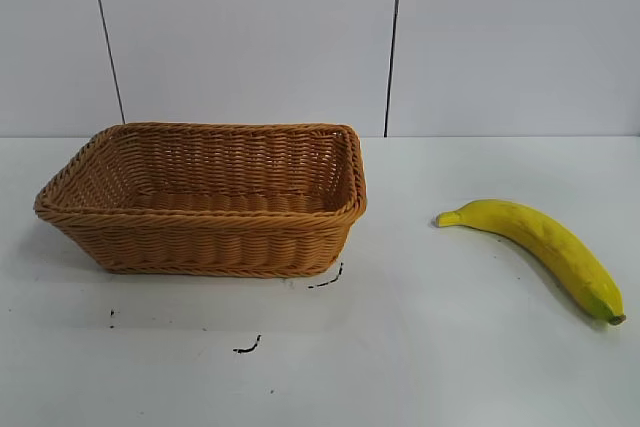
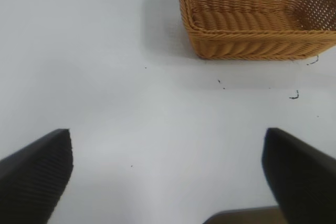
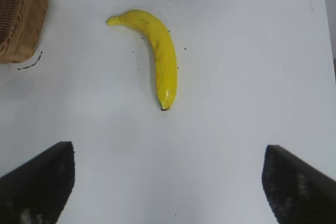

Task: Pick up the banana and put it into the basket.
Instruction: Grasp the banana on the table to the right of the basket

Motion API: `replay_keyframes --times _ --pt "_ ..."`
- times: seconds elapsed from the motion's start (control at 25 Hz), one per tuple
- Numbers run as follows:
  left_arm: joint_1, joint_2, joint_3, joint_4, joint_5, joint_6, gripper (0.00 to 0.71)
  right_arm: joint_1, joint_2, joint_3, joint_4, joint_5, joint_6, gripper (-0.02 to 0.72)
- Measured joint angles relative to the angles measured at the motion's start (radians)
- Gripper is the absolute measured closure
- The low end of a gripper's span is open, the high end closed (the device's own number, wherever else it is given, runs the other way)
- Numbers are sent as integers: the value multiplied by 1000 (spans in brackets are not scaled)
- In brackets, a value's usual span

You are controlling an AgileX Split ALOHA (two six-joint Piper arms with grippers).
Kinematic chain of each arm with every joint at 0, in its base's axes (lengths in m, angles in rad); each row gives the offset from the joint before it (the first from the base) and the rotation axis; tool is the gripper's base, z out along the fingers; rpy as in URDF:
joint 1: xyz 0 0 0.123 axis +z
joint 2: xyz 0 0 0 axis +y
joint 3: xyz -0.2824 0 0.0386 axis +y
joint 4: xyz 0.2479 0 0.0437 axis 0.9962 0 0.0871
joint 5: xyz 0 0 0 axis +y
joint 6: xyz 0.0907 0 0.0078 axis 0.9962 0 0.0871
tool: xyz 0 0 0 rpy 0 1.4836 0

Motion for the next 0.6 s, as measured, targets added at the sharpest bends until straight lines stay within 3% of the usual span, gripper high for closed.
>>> replay_keyframes --times 0.16,0.32,0.6 --pt "0 0 0 0 0 0 15 3 150 -95 38 -8 -103 8" --pt "0 0 0 0 0 0 15 51 241 -113 46 -23 -155 8" --pt "0 0 0 0 0 0 15 112 353 -113 47 -99 -160 8"
